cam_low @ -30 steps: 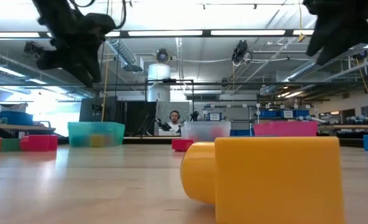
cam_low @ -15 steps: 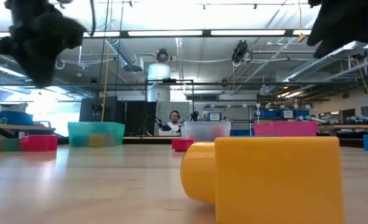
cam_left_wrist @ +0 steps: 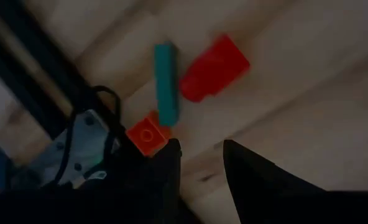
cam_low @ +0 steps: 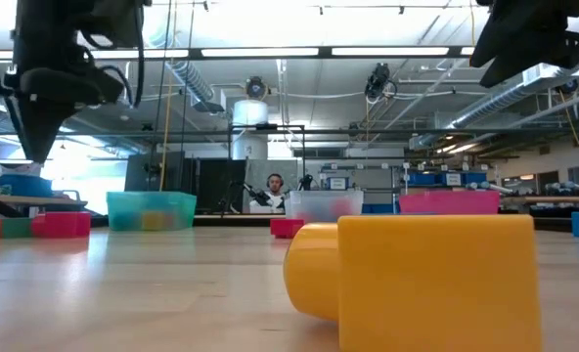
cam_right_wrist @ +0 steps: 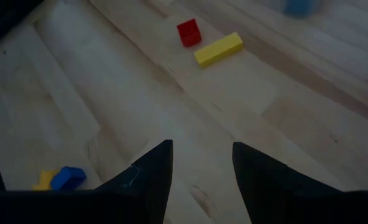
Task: Sort blocks by size
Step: Put the orange 4 stud game piece into the transparent bin
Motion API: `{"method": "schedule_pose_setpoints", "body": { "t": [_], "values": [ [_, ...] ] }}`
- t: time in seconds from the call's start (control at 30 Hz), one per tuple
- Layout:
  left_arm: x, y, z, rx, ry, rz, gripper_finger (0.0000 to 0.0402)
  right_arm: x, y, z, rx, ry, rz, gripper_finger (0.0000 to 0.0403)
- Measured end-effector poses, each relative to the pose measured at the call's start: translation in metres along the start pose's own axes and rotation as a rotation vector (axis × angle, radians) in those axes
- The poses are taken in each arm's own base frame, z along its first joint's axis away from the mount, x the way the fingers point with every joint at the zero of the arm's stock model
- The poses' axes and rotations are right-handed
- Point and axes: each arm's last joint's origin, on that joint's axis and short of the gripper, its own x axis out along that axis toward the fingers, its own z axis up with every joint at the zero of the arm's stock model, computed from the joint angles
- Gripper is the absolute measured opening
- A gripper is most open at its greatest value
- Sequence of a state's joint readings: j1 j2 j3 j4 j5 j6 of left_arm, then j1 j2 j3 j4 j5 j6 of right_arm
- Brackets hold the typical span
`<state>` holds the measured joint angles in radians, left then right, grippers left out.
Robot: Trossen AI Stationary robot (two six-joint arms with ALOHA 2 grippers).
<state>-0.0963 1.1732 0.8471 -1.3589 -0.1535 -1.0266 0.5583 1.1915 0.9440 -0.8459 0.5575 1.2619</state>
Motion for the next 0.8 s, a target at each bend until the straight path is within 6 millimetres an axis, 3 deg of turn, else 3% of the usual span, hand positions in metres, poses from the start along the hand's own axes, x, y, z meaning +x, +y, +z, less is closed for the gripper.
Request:
{"method": "schedule_pose_setpoints", "body": {
  "t": [0.17,0.53,0.8],
  "values": [
    [0.022,-0.006,0.011,0.193,0.173,-0.042,0.0129,0.003,-0.002,0.005,0.002,-0.009,-0.017,0.018],
    [0.065,-0.016,0.034,0.486,0.386,0.138,0.013,0.011,-0.008,0.018,0.05,-0.03,-0.059,0.0181],
    [0.096,-0.02,0.043,0.619,0.615,0.179,0.0167,0.014,-0.011,0.024,0.074,-0.042,-0.077,0.0181]
  ]
}}
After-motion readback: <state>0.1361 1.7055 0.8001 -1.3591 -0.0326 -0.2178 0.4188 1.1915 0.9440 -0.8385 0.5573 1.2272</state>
